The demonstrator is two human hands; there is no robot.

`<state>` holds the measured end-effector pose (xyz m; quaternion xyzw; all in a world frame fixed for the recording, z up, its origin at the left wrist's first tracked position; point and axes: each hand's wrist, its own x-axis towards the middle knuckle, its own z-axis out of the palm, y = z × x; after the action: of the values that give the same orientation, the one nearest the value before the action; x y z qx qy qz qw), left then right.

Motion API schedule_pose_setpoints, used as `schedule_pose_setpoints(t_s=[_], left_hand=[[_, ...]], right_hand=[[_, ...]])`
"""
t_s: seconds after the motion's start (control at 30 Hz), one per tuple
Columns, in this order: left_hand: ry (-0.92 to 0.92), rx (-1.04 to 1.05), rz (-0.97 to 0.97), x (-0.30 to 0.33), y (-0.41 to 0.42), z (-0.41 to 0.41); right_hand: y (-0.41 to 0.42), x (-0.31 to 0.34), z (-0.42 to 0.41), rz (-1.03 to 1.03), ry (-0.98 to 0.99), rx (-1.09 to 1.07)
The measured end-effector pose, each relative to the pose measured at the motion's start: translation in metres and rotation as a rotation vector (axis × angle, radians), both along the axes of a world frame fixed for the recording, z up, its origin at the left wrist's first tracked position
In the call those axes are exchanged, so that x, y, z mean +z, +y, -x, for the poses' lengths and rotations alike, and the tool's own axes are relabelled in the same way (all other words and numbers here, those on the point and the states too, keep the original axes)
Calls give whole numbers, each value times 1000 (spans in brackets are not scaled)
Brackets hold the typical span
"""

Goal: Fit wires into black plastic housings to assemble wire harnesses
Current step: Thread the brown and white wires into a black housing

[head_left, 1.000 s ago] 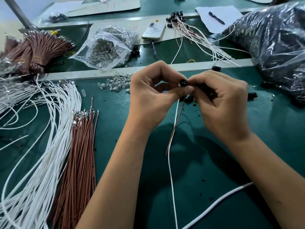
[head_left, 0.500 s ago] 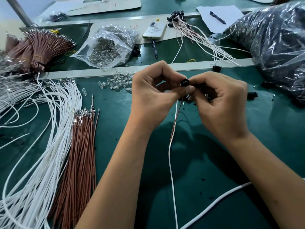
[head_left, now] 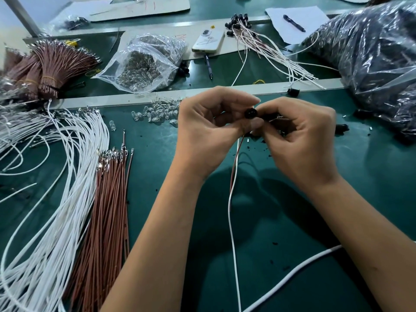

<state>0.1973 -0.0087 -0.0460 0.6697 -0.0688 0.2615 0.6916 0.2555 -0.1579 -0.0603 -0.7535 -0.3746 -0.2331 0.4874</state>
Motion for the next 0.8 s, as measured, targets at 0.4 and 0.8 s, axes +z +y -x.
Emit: schedule_pose_setpoints(t_s=[0.4,0.8], left_hand=[[-42,-74,88,3,1,3],[6,-70,94,4,1,3]], right_hand=[[0,1,-1,47,-43,34],[0,-3,-4,50,26,74]])
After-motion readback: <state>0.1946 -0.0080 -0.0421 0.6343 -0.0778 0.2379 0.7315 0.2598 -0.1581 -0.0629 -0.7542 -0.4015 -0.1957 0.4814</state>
